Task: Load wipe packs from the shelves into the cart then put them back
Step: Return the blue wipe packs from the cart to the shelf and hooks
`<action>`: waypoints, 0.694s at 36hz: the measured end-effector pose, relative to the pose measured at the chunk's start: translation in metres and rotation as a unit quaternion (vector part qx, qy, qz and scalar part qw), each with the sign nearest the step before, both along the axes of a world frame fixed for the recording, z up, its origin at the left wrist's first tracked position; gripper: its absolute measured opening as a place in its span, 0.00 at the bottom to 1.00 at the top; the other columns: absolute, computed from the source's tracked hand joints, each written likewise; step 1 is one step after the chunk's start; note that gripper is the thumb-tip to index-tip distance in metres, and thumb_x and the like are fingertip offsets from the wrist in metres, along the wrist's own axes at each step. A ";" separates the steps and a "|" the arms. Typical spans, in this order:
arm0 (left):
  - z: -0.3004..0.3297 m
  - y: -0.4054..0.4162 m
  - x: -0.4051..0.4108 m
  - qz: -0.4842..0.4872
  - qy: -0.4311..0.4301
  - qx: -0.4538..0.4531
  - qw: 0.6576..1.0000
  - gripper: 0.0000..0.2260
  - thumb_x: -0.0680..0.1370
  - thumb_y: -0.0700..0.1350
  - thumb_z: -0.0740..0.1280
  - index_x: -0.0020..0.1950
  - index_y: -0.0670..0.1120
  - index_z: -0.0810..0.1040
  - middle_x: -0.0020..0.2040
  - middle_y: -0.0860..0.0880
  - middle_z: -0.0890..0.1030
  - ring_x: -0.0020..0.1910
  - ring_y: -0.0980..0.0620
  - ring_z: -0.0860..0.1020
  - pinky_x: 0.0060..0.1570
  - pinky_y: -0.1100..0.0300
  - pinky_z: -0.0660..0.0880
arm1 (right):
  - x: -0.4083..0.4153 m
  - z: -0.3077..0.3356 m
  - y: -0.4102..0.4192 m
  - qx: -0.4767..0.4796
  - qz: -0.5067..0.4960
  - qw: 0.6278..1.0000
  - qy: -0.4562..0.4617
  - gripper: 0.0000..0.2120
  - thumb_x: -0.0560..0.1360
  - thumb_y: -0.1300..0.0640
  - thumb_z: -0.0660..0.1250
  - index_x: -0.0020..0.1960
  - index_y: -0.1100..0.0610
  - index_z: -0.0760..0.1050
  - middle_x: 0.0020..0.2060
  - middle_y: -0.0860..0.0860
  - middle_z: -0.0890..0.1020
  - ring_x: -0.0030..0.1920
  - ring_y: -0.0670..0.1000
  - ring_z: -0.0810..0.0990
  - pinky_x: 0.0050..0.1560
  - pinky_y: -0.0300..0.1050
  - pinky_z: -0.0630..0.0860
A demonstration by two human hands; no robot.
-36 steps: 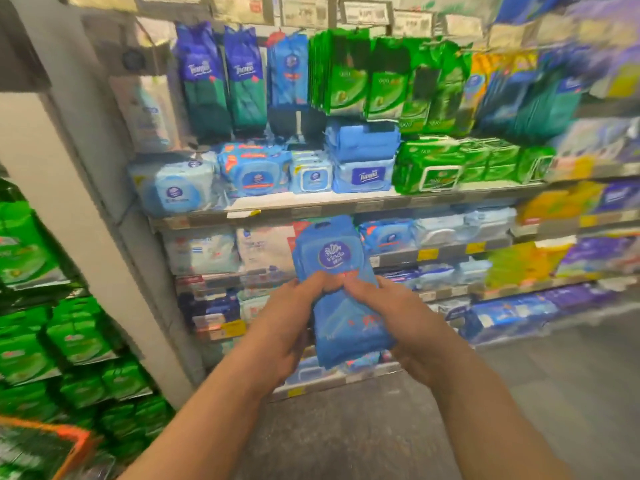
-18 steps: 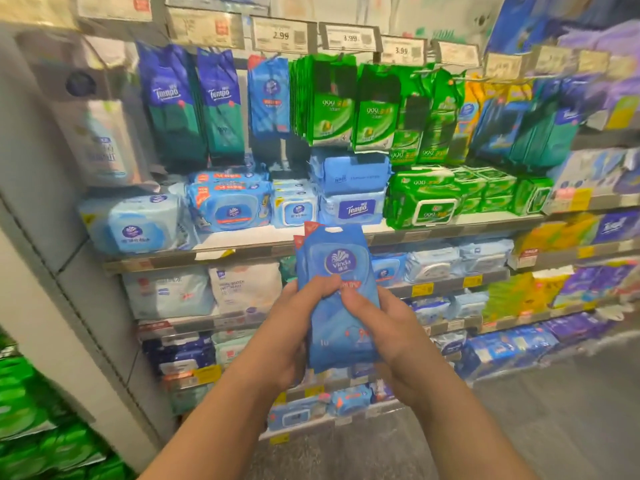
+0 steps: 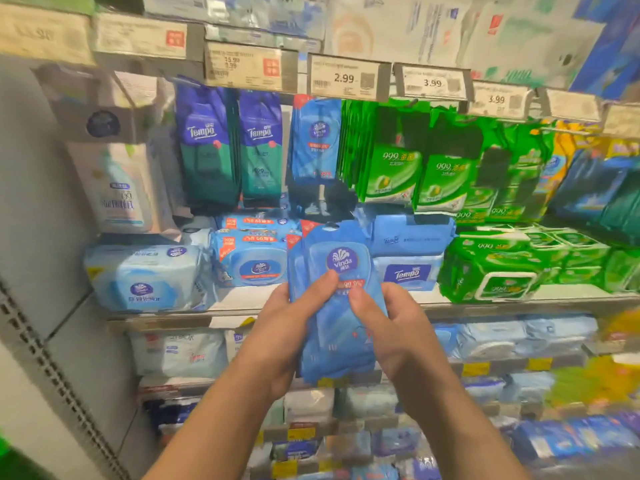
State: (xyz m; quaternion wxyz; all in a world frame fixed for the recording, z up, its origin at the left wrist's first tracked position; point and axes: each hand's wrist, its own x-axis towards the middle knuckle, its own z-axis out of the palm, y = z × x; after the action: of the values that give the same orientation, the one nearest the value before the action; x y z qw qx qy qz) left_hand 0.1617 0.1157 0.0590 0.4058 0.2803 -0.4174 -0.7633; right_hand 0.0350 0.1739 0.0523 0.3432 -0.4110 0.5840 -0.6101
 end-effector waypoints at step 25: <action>0.032 -0.091 -0.019 0.150 0.012 0.044 0.988 0.28 0.69 0.47 0.77 0.69 0.45 0.79 0.64 0.38 0.82 0.64 0.35 0.79 0.62 0.35 0.76 | -0.051 0.088 -0.123 -0.320 0.008 0.943 0.094 0.07 0.79 0.56 0.69 0.49 0.57 0.73 0.33 0.40 0.83 0.31 0.38 0.80 0.31 0.32 0.73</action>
State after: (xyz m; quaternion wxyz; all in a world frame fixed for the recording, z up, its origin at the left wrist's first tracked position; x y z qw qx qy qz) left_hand 0.1428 0.0247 0.0905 0.5082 0.3478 -0.3318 -0.7146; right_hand -0.0159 0.0508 0.1399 0.1421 -0.5592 0.3839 -0.7209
